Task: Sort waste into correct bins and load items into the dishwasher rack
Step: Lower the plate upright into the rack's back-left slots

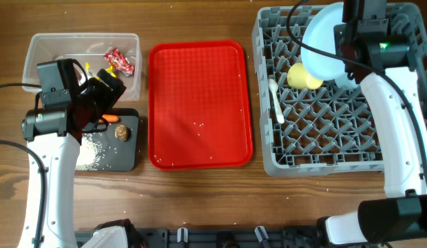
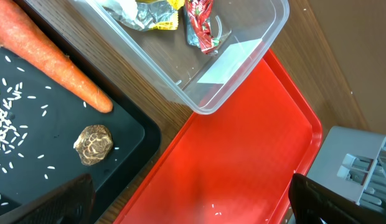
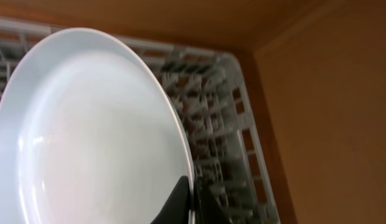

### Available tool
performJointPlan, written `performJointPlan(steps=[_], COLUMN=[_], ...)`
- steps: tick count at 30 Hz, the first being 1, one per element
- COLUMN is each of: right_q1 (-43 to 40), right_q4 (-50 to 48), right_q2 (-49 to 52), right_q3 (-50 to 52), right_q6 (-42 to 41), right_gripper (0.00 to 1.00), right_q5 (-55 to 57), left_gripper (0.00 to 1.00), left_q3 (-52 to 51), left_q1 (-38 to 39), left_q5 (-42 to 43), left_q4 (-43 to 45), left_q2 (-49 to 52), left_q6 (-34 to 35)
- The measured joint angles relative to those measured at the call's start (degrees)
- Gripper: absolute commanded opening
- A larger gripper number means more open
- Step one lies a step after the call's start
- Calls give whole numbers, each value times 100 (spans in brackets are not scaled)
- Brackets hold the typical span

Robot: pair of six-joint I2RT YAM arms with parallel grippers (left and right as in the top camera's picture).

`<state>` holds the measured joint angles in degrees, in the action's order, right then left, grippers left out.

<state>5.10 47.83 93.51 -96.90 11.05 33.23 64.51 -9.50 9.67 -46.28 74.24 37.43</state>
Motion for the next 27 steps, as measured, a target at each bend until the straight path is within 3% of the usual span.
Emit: performJointPlan(steps=[10,17,27], right_q1=[85,280,911], right_q4=[-846,-1541,-3423], right_q2=[44,763,1829], right_q3=[0,0,7], right_q6=[83,155,1746], right_gripper=[4,4,4], right_q5=[-31,162,1759], left_gripper=[100,100,100], left_q3=[0,0,0], left_q1=[0,0,0], left_q5=[-2,0,-2], left_q4=[-2,0,4], left_q2=[0,0,0], left_q6=[0,0,0])
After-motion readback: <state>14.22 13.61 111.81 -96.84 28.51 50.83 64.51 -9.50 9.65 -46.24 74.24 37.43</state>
